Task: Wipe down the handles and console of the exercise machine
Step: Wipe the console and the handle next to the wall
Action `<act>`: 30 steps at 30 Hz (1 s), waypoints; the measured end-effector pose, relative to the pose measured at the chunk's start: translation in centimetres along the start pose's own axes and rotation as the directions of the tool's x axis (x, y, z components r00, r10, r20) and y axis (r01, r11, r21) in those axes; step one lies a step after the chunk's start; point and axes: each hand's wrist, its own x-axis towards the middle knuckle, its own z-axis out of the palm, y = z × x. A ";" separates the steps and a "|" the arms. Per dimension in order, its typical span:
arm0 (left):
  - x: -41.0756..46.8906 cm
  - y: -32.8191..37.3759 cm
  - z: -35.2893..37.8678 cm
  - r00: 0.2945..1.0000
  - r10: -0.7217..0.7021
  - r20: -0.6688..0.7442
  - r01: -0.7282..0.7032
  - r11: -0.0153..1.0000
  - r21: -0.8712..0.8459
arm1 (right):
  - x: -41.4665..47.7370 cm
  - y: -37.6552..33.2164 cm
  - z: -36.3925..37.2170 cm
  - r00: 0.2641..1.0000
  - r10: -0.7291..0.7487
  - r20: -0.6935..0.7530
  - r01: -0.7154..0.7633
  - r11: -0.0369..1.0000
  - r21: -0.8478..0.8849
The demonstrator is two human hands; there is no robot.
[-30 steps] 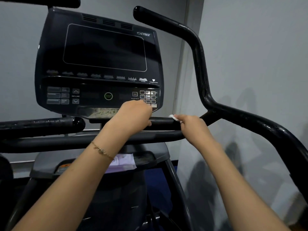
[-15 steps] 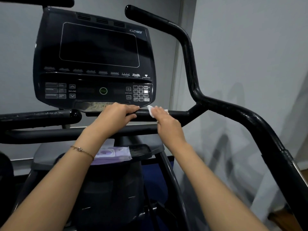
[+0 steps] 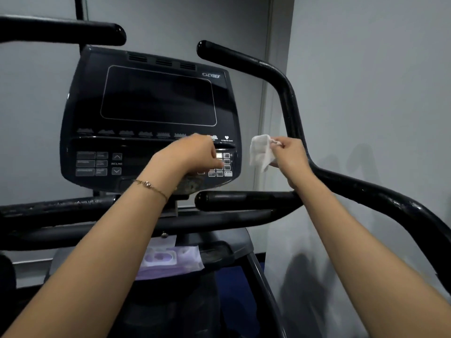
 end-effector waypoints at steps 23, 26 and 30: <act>13.7 -4.5 -11.2 0.857 0.228 -0.463 0.022 0.881 0.473 | 15.9 -11.0 10.6 0.643 -0.759 0.105 0.615 0.429 -0.661; 13.8 -4.5 -11.2 0.850 0.241 -0.468 0.034 0.862 0.506 | 16.1 -9.9 10.0 0.634 -0.768 0.094 0.583 0.394 -0.711; 14.2 -4.7 -10.9 0.842 0.249 -0.479 0.037 0.858 0.512 | 16.5 -10.4 9.7 0.691 -0.719 0.072 0.530 0.436 -0.728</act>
